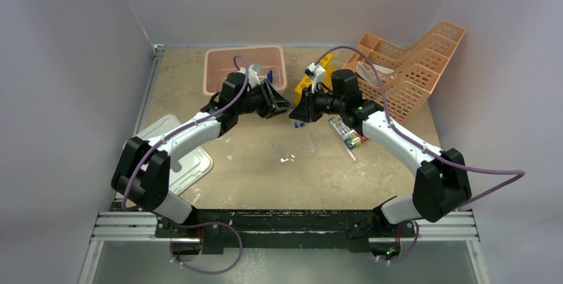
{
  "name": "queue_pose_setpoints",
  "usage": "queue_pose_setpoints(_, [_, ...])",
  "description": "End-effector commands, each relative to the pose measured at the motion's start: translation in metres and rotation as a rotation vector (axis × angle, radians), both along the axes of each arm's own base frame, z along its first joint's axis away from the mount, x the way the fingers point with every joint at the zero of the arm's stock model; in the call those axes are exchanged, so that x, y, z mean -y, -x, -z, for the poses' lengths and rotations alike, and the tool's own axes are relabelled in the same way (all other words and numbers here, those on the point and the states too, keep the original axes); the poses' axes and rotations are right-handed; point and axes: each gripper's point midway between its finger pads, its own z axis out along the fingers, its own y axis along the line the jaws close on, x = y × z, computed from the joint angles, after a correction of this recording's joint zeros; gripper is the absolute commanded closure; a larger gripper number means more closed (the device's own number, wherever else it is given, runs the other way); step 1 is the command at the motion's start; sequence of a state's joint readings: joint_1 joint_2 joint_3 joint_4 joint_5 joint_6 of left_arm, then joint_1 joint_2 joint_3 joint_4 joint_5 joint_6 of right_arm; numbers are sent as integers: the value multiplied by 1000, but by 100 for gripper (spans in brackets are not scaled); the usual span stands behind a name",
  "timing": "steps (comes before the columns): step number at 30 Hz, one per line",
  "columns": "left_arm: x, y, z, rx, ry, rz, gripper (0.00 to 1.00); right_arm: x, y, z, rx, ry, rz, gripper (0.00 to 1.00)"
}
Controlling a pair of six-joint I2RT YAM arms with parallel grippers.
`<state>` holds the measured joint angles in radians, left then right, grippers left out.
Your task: Organize the chemistry lab equipment
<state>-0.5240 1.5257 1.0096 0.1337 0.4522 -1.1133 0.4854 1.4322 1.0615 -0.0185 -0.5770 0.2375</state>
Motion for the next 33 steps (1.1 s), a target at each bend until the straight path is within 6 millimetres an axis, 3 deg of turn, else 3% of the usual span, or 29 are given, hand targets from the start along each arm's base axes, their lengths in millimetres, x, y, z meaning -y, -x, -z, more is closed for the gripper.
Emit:
queue_pose_setpoints(1, [0, 3, -15, 80, -28, 46, 73, -8, -4, -32, 53, -60, -24, 80])
queue_pose_setpoints(5, [-2, 2, -19, 94, -28, 33, 86, -8, -4, -33, 35, -67, -8, 78])
queue_pose_setpoints(9, [-4, -1, -31, 111, -16, 11, 93, -9, 2, -38, -54, -110, 13, 63])
queue_pose_setpoints(14, [-8, -8, -65, 124, 52, -56, 95, -7, -1, -72, -61, -243, 125, 45])
queue_pose_setpoints(21, [-16, -21, -124, 81, 255, -204, 95, 22, -15, -105, -126, -440, 454, 27])
queue_pose_setpoints(28, [-23, -32, -145, -31, 505, -315, 95, 12, -12, -140, -220, -694, 432, 28])
queue_pose_setpoints(33, [-25, -34, -155, -40, 531, -329, 95, 9, -15, -157, -224, -795, 414, 40])
